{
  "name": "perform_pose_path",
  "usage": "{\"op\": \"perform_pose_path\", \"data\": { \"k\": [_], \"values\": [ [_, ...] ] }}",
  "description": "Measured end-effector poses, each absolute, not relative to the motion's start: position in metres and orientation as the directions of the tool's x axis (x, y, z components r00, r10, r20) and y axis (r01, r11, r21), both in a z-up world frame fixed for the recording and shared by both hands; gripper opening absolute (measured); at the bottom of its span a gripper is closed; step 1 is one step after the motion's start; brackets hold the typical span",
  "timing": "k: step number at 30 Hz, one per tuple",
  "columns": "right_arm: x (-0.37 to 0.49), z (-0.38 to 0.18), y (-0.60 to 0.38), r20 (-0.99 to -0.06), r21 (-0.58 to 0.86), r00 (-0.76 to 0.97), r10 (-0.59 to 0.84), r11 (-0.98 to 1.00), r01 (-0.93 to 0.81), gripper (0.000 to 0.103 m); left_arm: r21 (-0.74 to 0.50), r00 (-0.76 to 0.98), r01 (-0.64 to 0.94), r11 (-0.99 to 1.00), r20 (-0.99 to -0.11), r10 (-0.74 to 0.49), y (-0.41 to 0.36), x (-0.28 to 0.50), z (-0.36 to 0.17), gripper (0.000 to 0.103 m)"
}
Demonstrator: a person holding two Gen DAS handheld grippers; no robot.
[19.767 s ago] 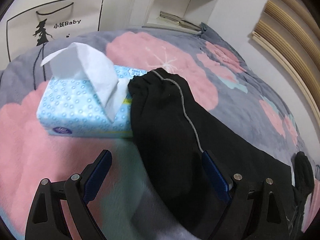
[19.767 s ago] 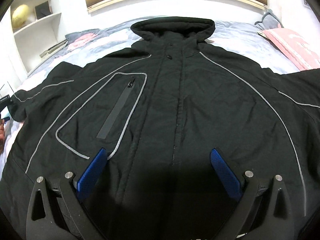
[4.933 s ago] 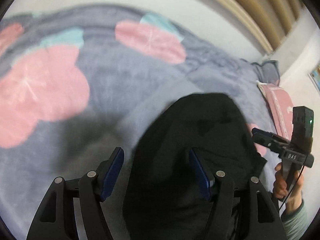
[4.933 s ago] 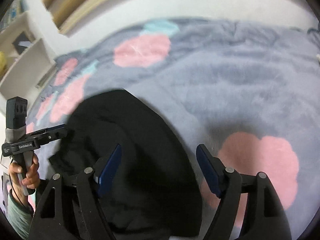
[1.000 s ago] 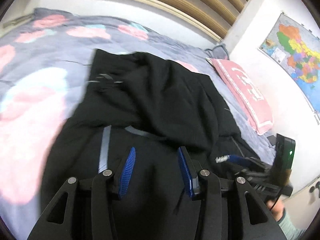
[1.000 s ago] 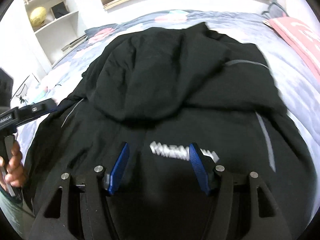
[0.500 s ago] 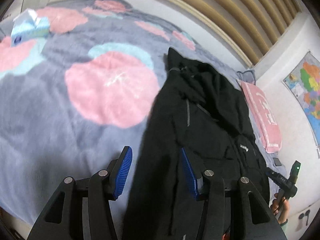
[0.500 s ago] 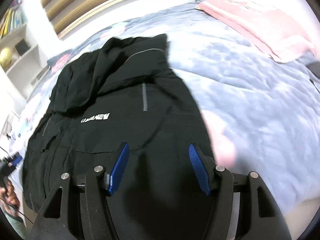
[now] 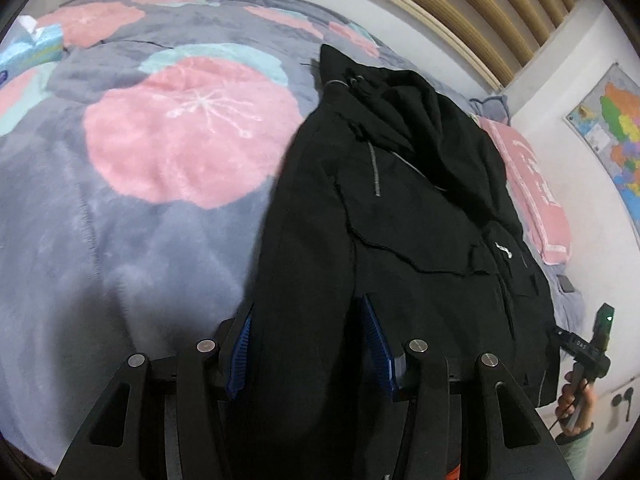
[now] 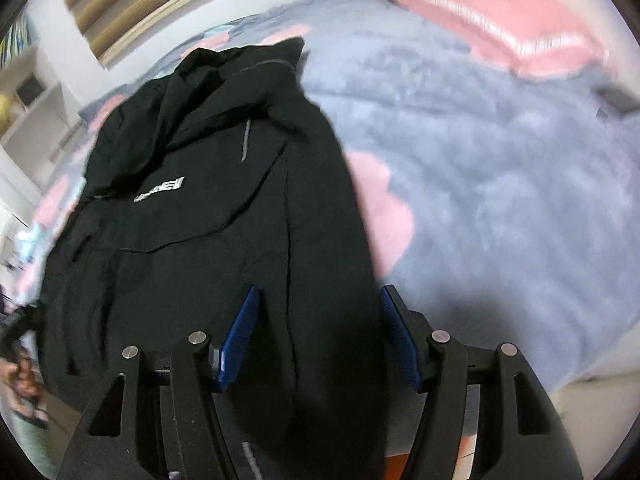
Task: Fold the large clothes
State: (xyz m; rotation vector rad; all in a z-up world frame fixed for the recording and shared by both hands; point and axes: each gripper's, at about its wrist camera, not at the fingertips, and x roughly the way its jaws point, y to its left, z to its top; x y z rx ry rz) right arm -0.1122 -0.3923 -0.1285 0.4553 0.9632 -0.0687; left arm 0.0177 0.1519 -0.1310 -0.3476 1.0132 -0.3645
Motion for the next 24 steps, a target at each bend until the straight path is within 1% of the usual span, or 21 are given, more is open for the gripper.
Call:
{"op": "perform_pose_path", "data": {
  "k": [1, 3, 5, 6, 9, 12, 19, 22, 24],
  "values": [
    [-0.113, -0.13, -0.392, -0.799, 0.359, 0.58, 0.158, 0.899, 0.25, 0.068, -0.441, 0.477, 0.152, 0.884, -0.751, -0.457, 0.15, 0.016, -0.129, 0.051],
    [-0.115, -0.128, -0.39, -0.793, 0.369, 0.583, 0.178, 0.902, 0.226, 0.067, -0.444, 0.472, 0.199, 0.874, -0.738, -0.482, 0.144, 0.011, -0.124, 0.051],
    [-0.117, -0.123, -0.387, -0.783, 0.384, 0.588, 0.202, 0.901, 0.202, 0.06, -0.474, 0.467, 0.244, 0.846, -0.708, -0.531, 0.137, 0.005, -0.115, 0.051],
    [-0.119, -0.12, -0.386, -0.774, 0.4, 0.593, 0.223, 0.898, 0.184, 0.054, -0.486, 0.468, 0.264, 0.833, -0.691, -0.551, 0.135, 0.003, -0.11, 0.051],
    [-0.121, -0.115, -0.385, -0.756, 0.427, 0.609, 0.24, 0.886, 0.18, 0.05, -0.495, 0.477, 0.286, 0.82, -0.669, -0.57, 0.13, 0.001, -0.099, 0.051],
    [-0.123, -0.115, -0.381, -0.764, 0.419, 0.599, 0.24, 0.891, 0.177, 0.05, -0.49, 0.471, 0.291, 0.821, -0.674, -0.569, 0.127, -0.002, -0.099, 0.051],
    [-0.139, -0.13, -0.371, -0.799, 0.408, 0.536, 0.271, 0.9, 0.153, 0.05, -0.47, 0.423, 0.253, 0.846, -0.733, -0.534, 0.129, -0.028, -0.121, 0.051],
    [-0.147, -0.121, -0.356, -0.825, 0.344, 0.511, 0.24, 0.931, 0.12, 0.05, -0.493, 0.419, 0.264, 0.829, -0.715, -0.559, 0.125, -0.044, -0.115, 0.051],
    [-0.15, -0.107, -0.338, -0.826, 0.302, 0.513, 0.232, 0.952, 0.056, 0.05, -0.51, 0.43, 0.305, 0.804, -0.68, -0.594, 0.12, -0.057, -0.1, 0.051]
  ]
}}
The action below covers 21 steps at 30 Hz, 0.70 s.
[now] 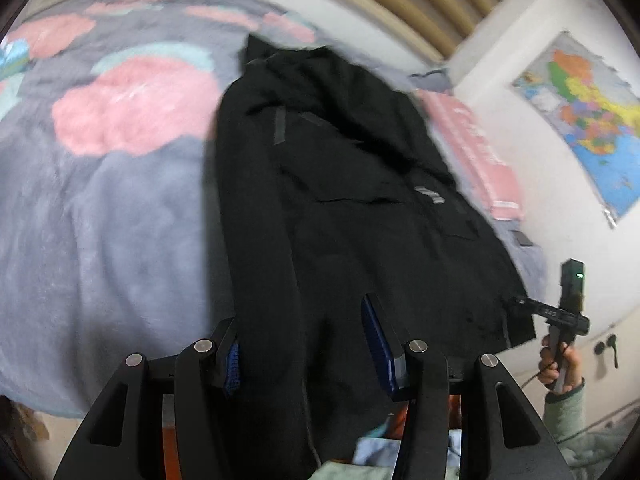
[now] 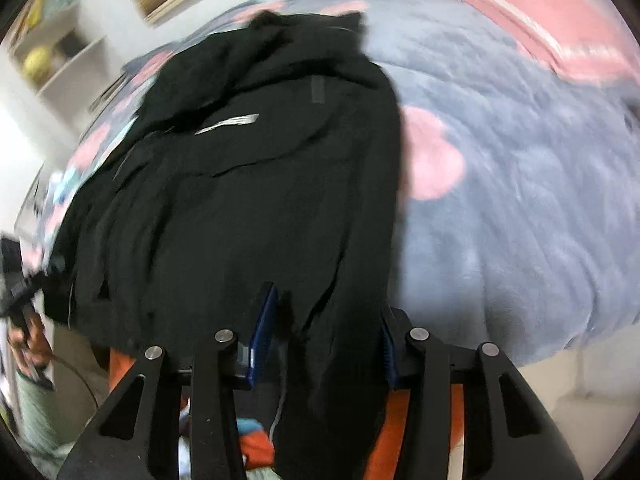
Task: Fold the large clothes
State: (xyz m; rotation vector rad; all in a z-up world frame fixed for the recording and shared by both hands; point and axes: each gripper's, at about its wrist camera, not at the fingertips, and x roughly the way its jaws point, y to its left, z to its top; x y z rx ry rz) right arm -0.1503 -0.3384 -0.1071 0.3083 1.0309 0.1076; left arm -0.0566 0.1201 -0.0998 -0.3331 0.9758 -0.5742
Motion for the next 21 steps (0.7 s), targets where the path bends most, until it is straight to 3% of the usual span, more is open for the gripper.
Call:
{"op": "perform_pose_path", "data": {
  "k": [4, 9, 11, 12, 13, 16, 21],
  "values": [
    [-0.157, -0.11, -0.318, -0.857, 0.226, 0.478, 0.191, 0.974, 0.016, 0.05, -0.51, 0.429, 0.285, 0.812, -0.689, -0.584, 0.12, -0.071, -0.102, 0.051],
    [-0.161, -0.151, -0.323, -0.884, 0.292, 0.394, 0.249, 0.955, 0.052, 0.05, -0.564, 0.351, 0.188, 0.804, -0.726, -0.591, 0.13, -0.084, -0.143, 0.051],
    [-0.162, -0.149, -0.323, -0.867, 0.304, 0.428, 0.256, 0.952, 0.046, 0.047, -0.566, 0.395, 0.175, 0.805, -0.709, -0.584, 0.134, -0.087, -0.142, 0.038],
    [-0.162, -0.145, -0.322, -0.86, 0.306, 0.442, 0.256, 0.951, 0.043, 0.038, -0.571, 0.414, 0.176, 0.802, -0.696, -0.587, 0.135, -0.087, -0.137, 0.019],
    [-0.16, -0.138, -0.322, -0.855, 0.292, 0.459, 0.242, 0.955, 0.04, 0.031, -0.575, 0.428, 0.183, 0.798, -0.684, -0.591, 0.136, -0.086, -0.132, 0.013],
    [-0.162, -0.111, -0.317, -0.821, 0.274, 0.518, 0.24, 0.962, -0.011, 0.02, -0.549, 0.497, 0.234, 0.802, -0.641, -0.584, 0.132, -0.086, -0.103, 0.01],
    [-0.156, -0.068, -0.315, -0.773, 0.236, 0.59, 0.231, 0.969, -0.07, 0.018, -0.517, 0.572, 0.304, 0.8, -0.573, -0.588, 0.124, -0.076, -0.056, 0.01]
  ]
}}
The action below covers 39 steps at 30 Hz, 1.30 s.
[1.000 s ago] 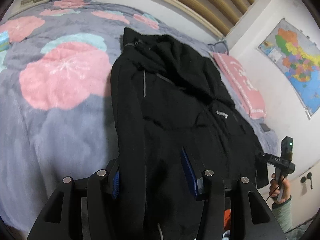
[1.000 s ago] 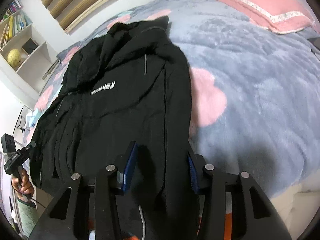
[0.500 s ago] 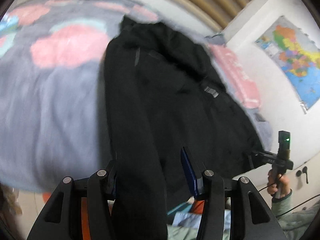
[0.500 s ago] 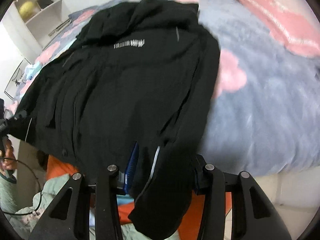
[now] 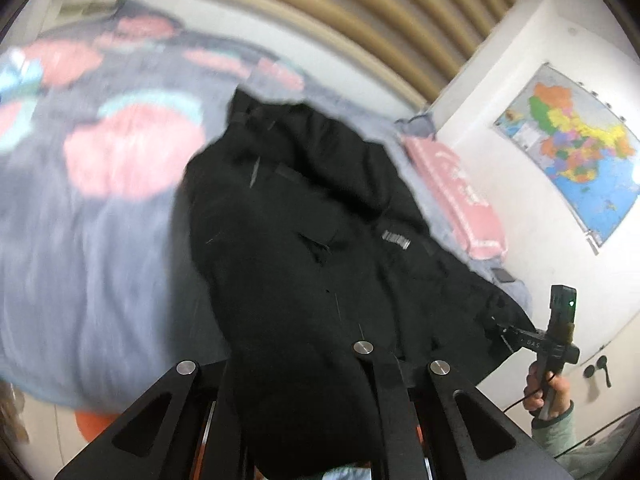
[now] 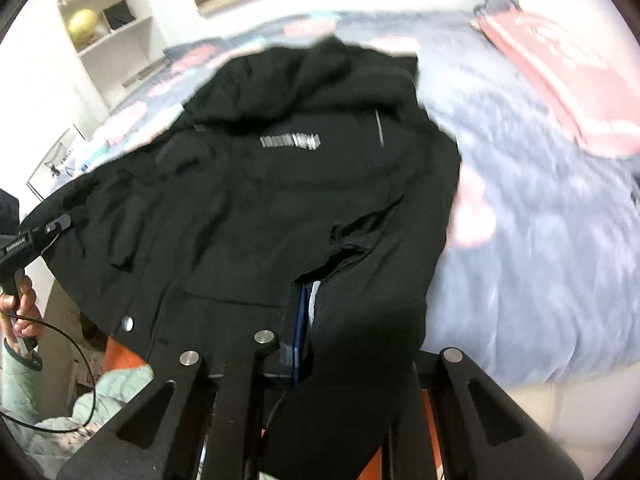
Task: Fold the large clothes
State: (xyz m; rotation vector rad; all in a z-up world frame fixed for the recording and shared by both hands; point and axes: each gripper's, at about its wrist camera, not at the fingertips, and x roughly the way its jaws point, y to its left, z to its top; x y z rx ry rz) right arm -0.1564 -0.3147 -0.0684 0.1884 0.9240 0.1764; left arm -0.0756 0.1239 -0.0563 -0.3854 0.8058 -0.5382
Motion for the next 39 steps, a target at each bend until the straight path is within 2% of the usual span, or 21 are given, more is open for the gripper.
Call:
{"op": "perform_pose_path", "data": {
  "k": [8, 16, 27, 34, 36, 39],
  "values": [
    [-0.117, -0.01, -0.321, -0.692, 0.202, 0.687, 0.222, 0.973, -0.111, 0.018, -0.422, 0.653, 0.352, 0.835, -0.528, -0.542, 0.103, -0.042, -0.001, 0.01],
    [-0.07, 0.027, -0.331, -0.638, 0.184, 0.742, 0.205, 0.977, -0.111, 0.017, -0.391, 0.705, 0.354, 0.85, -0.486, -0.517, 0.09, 0.008, 0.033, 0.01],
    [0.046, 0.059, -0.379, -0.566, 0.284, 0.803, 0.186, 0.959, -0.023, 0.017, -0.402, 0.762, 0.317, 0.859, -0.431, -0.483, 0.075, 0.13, 0.066, 0.011],
    [0.152, 0.034, -0.399, -0.604, 0.335, 0.777, 0.177, 0.941, 0.046, 0.017, -0.42, 0.761, 0.251, 0.872, -0.471, -0.446, 0.057, 0.229, 0.042, 0.015],
    [0.182, 0.017, -0.4, -0.632, 0.326, 0.758, 0.159, 0.942, 0.074, 0.017, -0.424, 0.752, 0.217, 0.879, -0.502, -0.428, 0.054, 0.258, 0.022, 0.015],
    [0.226, -0.023, -0.399, -0.701, 0.239, 0.709, 0.076, 0.962, 0.133, 0.017, -0.39, 0.721, 0.149, 0.909, -0.586, -0.369, 0.047, 0.305, -0.025, 0.016]
  ]
}}
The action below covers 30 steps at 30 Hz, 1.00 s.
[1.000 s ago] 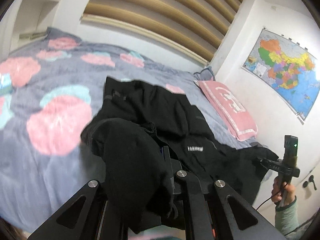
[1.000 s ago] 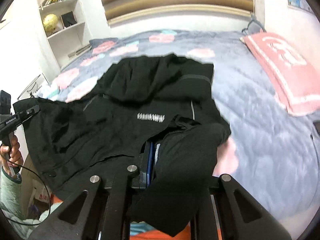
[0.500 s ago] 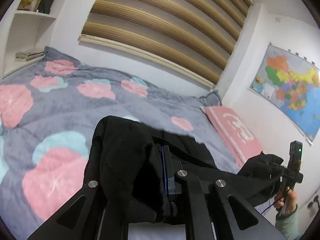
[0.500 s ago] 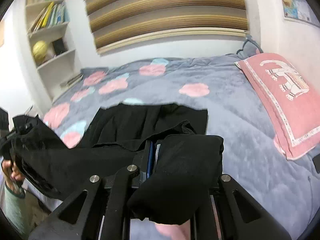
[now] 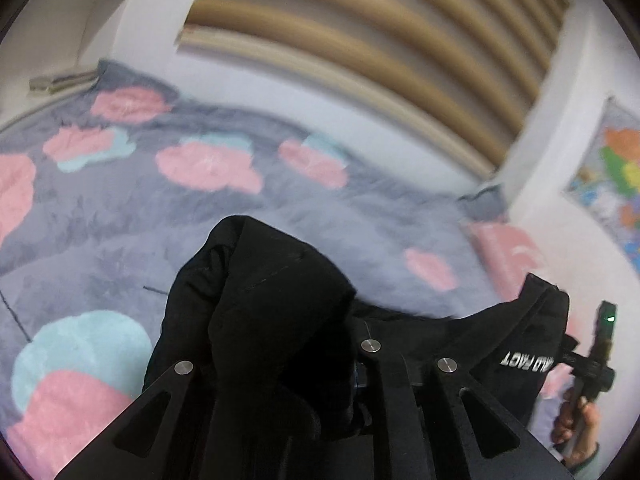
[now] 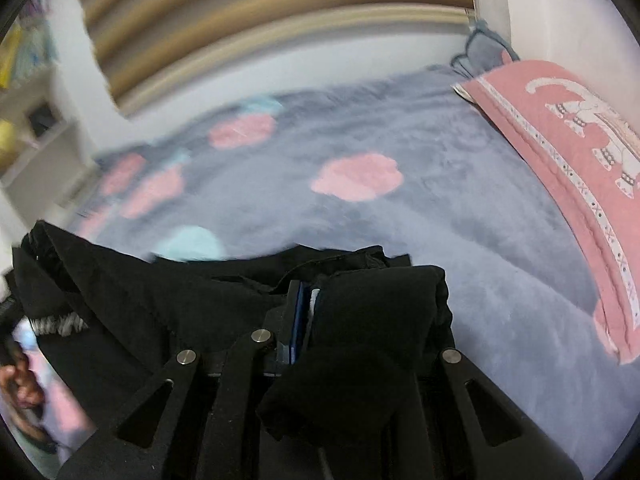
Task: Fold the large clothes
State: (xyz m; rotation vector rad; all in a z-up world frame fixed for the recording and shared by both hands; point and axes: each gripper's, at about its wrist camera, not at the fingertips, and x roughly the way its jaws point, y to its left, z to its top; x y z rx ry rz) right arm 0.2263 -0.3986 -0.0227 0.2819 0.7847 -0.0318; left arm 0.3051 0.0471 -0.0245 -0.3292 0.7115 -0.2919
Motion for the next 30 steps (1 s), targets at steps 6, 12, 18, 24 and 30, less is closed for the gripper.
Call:
{"op": "perform_pose_path", "data": {
  "k": [6, 12, 18, 24, 30],
  "values": [
    [0.28, -0.111, -0.388, -0.79, 0.207, 0.606, 0.093, 0.971, 0.121, 0.018, -0.417, 0.581, 0.095, 0.904, -0.714, -0.391, 0.034, 0.359, -0.112, 0.018],
    [0.276, -0.112, -0.402, -0.778, 0.272, 0.608, 0.154, 0.956, 0.106, 0.021, -0.476, 0.541, 0.131, 0.87, -0.701, -0.465, 0.044, 0.359, -0.111, 0.022],
    [0.233, -0.064, -0.426, -0.724, 0.383, 0.645, 0.245, 0.92, 0.08, 0.04, -0.522, 0.509, 0.278, 0.806, -0.632, -0.584, 0.076, 0.312, -0.062, 0.05],
    [0.195, -0.033, -0.438, -0.691, 0.416, 0.659, 0.297, 0.909, 0.028, 0.05, -0.441, 0.591, 0.337, 0.832, -0.589, -0.552, 0.113, 0.269, -0.019, 0.072],
    [0.184, -0.031, -0.44, -0.669, 0.347, 0.713, 0.21, 0.937, 0.05, 0.078, -0.412, 0.584, 0.286, 0.865, -0.641, -0.498, 0.101, 0.298, -0.036, 0.073]
  ]
}}
